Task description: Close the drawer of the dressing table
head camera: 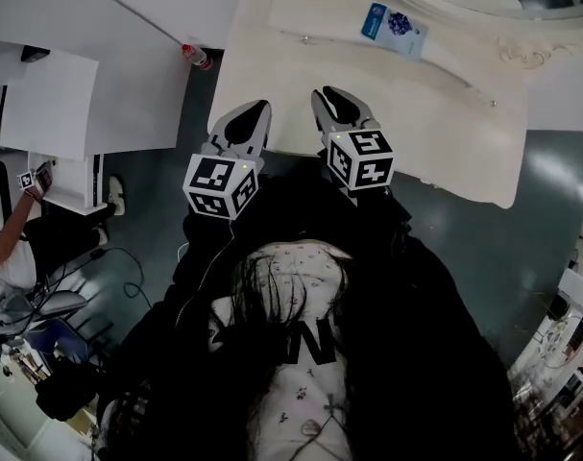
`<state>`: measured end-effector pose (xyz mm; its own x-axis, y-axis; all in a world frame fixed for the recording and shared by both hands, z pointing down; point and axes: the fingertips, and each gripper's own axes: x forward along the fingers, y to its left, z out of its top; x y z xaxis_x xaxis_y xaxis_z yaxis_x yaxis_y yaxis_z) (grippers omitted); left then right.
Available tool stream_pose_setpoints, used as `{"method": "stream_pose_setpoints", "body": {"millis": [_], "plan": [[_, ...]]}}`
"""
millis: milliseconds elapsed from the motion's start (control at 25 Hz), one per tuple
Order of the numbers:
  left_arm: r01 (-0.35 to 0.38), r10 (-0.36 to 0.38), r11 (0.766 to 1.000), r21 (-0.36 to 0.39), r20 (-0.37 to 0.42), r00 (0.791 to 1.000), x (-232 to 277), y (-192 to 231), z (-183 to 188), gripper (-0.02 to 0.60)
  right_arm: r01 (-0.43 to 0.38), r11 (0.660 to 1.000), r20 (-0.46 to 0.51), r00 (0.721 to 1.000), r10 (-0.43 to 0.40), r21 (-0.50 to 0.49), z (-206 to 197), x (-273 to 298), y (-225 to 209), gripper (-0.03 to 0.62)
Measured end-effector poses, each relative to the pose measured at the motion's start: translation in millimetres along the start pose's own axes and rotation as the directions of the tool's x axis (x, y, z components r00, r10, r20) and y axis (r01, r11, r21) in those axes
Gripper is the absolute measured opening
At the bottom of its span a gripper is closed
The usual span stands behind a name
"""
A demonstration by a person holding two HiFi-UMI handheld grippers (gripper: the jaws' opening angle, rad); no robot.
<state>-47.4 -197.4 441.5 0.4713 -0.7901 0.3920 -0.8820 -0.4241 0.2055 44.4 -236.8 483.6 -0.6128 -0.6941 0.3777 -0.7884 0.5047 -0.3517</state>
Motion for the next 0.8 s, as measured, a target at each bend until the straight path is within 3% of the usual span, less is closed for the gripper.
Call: {"method": "stream_pose_setpoints", "body": {"millis": [280,800], "plan": [[0.051,-0.050,0.996,0.077,-0.022,0.999,-16,-11,-2,0.000,0.021,0.999,0.034,0.999,-0.022,0.045,2,-3,8,0.077],[0.033,-0.033,0.999,0.032,0.024,0.999,-117,31,-32,0.000,0.063,0.998,0.044,0.997,-0.064,0.013,-29,-20,99,0.075]]}}
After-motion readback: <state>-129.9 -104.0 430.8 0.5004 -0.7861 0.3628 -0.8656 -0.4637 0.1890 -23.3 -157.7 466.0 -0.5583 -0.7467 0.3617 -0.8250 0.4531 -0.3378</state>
